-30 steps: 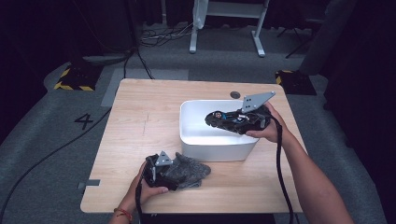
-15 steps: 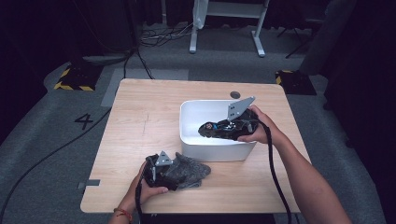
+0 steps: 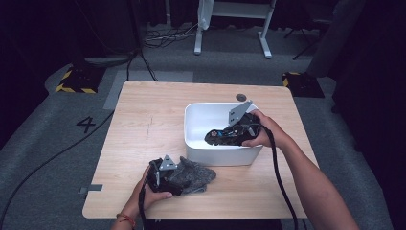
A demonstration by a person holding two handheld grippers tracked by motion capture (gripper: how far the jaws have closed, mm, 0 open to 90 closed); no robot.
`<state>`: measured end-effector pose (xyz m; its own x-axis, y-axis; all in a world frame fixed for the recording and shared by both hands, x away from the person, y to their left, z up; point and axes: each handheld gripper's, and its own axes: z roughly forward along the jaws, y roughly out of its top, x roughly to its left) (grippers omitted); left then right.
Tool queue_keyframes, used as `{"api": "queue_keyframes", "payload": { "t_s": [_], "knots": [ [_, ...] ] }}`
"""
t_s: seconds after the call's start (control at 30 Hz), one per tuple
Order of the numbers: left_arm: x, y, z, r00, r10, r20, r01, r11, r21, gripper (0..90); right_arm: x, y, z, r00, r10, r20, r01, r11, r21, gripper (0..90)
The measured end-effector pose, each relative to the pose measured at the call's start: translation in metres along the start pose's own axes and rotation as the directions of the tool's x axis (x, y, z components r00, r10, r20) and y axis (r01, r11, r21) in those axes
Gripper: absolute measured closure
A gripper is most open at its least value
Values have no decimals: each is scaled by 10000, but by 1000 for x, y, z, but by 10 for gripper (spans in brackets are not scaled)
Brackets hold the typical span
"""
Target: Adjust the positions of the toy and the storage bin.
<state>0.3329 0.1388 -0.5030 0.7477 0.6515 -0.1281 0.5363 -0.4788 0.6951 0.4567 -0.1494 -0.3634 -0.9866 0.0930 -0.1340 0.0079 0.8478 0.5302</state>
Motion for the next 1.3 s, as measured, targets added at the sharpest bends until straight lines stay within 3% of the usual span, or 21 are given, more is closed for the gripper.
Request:
{"api": "queue_keyframes", "payload": {
  "t_s": [0.33, 0.67, 0.97, 1.3],
  "knots": [
    [0, 0, 0, 10000, 1, -27, -1, 10000, 4, 93, -8, -1, 11, 9998, 171, 34, -173, 9970, 748, 570],
    [0, 0, 0, 10000, 25, -36, -25, 10000, 28, 93, -7, 2, 22, 9999, -163, 8, 160, 9859, 1668, 570],
    [0, 0, 0, 10000, 27, -40, -27, 10000, 30, 93, -5, 6, 29, 9988, -321, -366, 398, 9713, 2345, 569],
    [0, 0, 0, 10000, 57, -14, -57, 10000, 36, 93, -7, 7, 35, 9931, -15, -1171, 368, 9534, 2993, 568]
  ]
}}
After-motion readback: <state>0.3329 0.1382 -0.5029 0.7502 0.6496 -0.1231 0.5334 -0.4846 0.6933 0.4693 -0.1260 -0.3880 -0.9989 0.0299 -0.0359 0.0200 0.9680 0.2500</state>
